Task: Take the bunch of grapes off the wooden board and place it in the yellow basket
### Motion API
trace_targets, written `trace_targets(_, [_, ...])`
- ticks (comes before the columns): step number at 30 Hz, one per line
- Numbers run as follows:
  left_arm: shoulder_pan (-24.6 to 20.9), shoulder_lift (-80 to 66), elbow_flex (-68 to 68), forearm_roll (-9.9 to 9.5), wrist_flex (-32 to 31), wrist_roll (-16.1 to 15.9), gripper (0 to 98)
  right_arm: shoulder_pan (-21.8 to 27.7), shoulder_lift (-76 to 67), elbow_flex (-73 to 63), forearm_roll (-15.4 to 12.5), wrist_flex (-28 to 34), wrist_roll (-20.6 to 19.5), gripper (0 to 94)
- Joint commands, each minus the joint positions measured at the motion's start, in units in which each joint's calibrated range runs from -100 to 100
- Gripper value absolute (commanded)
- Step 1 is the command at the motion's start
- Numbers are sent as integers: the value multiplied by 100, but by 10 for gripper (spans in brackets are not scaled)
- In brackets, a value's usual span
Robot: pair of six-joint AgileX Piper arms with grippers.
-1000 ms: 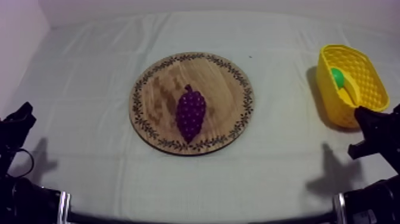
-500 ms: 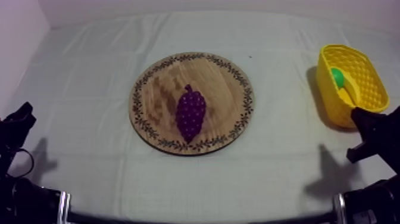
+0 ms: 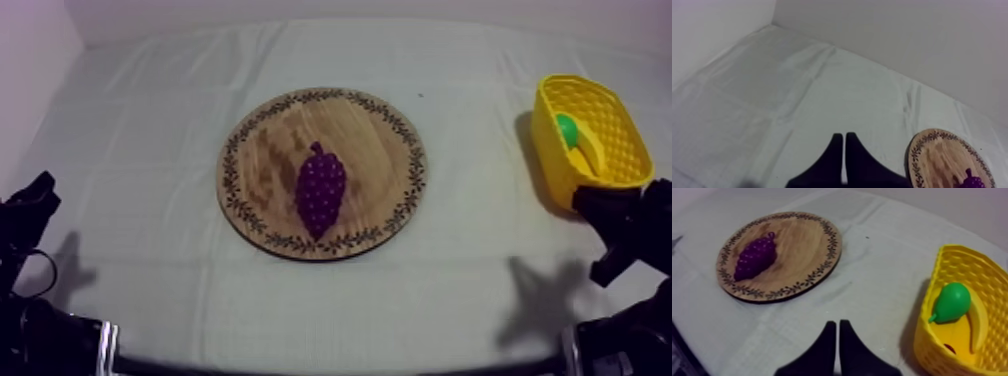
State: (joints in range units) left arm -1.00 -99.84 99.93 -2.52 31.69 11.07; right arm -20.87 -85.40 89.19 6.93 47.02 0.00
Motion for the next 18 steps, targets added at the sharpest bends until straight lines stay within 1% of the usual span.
trace_targets(1, [2, 2, -4, 1, -1, -1, 0, -408, 988, -1067, 141, 548, -403, 5])
trace_targets(5, [2, 2, -4, 1, -1, -1, 0, -740, 2135, -2482, 217, 1380, -664, 5])
trace_targets(10, [2, 2, -4, 1, -1, -1, 0, -1176, 3440, -3899, 411, 2281, -1113, 5])
trace_targets(13, [2, 2, -4, 1, -1, -1, 0, -1272, 4199, -4576, 378, 2609, -1241, 5])
trace_targets(18, [2, 2, -4, 1, -1, -1, 0, -1381, 5447, -5562, 206, 3011, -1412, 5])
